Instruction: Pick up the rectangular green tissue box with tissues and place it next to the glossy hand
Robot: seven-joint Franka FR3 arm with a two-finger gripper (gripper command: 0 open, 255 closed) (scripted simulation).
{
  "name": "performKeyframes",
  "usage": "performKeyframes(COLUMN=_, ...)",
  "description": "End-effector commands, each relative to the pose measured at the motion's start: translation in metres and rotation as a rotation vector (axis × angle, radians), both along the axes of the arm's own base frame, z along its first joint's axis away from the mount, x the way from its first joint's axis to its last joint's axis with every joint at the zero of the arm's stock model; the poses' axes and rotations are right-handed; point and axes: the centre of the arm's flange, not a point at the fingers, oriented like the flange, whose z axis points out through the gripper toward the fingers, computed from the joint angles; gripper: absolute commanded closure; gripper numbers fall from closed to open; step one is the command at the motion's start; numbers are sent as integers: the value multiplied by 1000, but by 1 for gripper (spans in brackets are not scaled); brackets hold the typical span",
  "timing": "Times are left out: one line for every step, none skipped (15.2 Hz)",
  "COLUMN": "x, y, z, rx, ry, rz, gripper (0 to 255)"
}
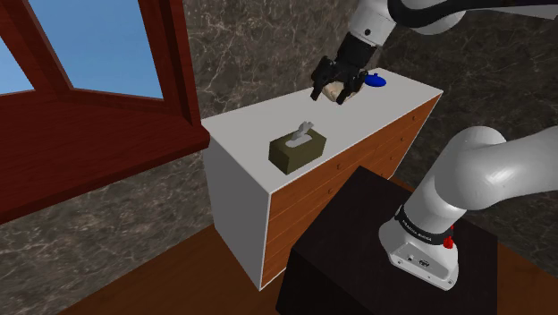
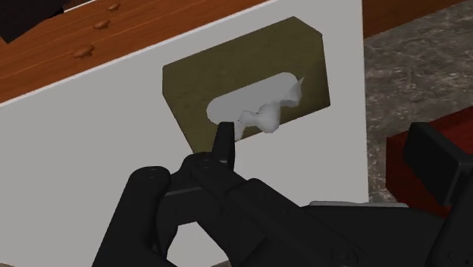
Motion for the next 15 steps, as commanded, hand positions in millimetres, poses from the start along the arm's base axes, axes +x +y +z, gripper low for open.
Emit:
performKeyframes(x=5, y=0, z=-27, rx=16, ry=-25, rz=-64, gripper=0)
performKeyframes(x=8, y=2, z=-39, rx=24, ry=-35, rz=-94, gripper=0)
performKeyframes(x=11, y=4, z=-52, rx=32, ry=-45, rz=-123, gripper=0)
performKeyframes(x=14, y=6, z=-65, rx=40, ry=-55, rz=-153, gripper=0)
performKeyframes(x=17, y=7, z=-77, rx=48, ry=-65, rz=-183, gripper=0)
performKeyframes(x=20, y=9, z=-90, rx=56, ry=-75, rz=-213, gripper=0)
performKeyframes(x=23, y=11, z=-103, rx=64, ry=-85, rz=-243, gripper=0)
performKeyframes(x=26, y=12, z=-111, rx=69, ry=-91, rz=-262, gripper=0)
performKeyframes(x=28, y=13, z=-115, rx=69, ry=-91, rz=-262, gripper=0)
performKeyframes(x=30, y=14, z=-120, rx=69, ry=-91, rz=-262, gripper=0)
performKeyframes(x=31, y=15, z=-125, rx=69, ry=-91, rz=-262, gripper=0)
performKeyframes(x=33, y=16, z=-130, rx=69, ry=-91, rz=-262, gripper=0)
performKeyframes(x=35, y=17, z=-135, rx=69, ry=-91, rz=-262, gripper=0)
performKeyframes(x=37, y=17, z=-140, rx=69, ry=-91, rz=-262, gripper=0)
performKeyframes(x=39, y=18, z=-145, rx=69, ry=-91, rz=-262, gripper=0)
